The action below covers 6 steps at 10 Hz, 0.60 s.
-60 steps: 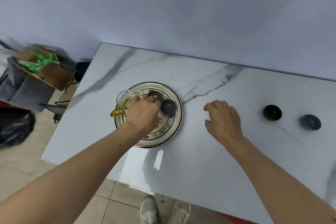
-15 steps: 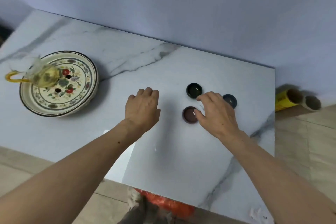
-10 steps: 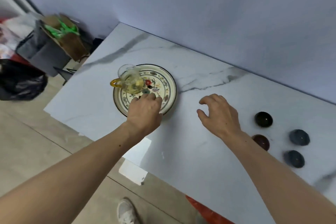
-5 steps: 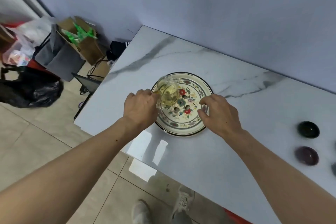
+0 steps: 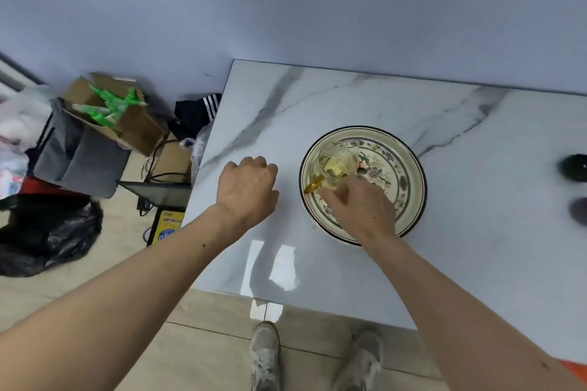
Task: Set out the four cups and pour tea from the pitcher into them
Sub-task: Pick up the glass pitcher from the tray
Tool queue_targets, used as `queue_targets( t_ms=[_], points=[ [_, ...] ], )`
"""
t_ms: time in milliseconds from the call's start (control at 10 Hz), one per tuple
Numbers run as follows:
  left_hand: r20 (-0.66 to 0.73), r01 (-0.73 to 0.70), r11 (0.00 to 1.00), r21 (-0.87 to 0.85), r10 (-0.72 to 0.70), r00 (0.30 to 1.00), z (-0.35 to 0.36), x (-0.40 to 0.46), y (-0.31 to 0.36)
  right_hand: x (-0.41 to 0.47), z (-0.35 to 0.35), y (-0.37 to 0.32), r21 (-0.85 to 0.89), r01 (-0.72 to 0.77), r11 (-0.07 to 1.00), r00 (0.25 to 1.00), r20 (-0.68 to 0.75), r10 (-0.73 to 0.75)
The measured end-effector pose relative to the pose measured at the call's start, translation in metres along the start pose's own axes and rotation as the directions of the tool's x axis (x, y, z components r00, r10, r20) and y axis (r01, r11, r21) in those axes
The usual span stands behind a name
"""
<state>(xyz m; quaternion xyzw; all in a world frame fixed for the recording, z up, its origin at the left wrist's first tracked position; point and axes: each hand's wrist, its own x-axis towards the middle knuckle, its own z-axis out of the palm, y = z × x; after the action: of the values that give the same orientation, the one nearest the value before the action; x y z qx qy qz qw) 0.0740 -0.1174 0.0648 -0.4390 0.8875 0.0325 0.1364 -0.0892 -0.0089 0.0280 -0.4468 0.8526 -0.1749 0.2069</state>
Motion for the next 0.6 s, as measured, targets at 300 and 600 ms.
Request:
queue_targets(
  t_ms=[300, 600],
  points=[
    [0.016, -0.077, 0.997, 0.01, 0.077, 0.997, 0.022, 0.008, -0.016, 0.008, 0.036, -0.032, 0.181, -0.336, 0.925, 0.94, 0.003, 0.341],
    [0.015, -0.168, 0.986, -0.003, 0.168, 0.986, 0.025, 0.011, 0.015, -0.01, 0.029, -0.004, 0.347, -0.355, 0.868, 0.932, 0.062, 0.357]
  ],
)
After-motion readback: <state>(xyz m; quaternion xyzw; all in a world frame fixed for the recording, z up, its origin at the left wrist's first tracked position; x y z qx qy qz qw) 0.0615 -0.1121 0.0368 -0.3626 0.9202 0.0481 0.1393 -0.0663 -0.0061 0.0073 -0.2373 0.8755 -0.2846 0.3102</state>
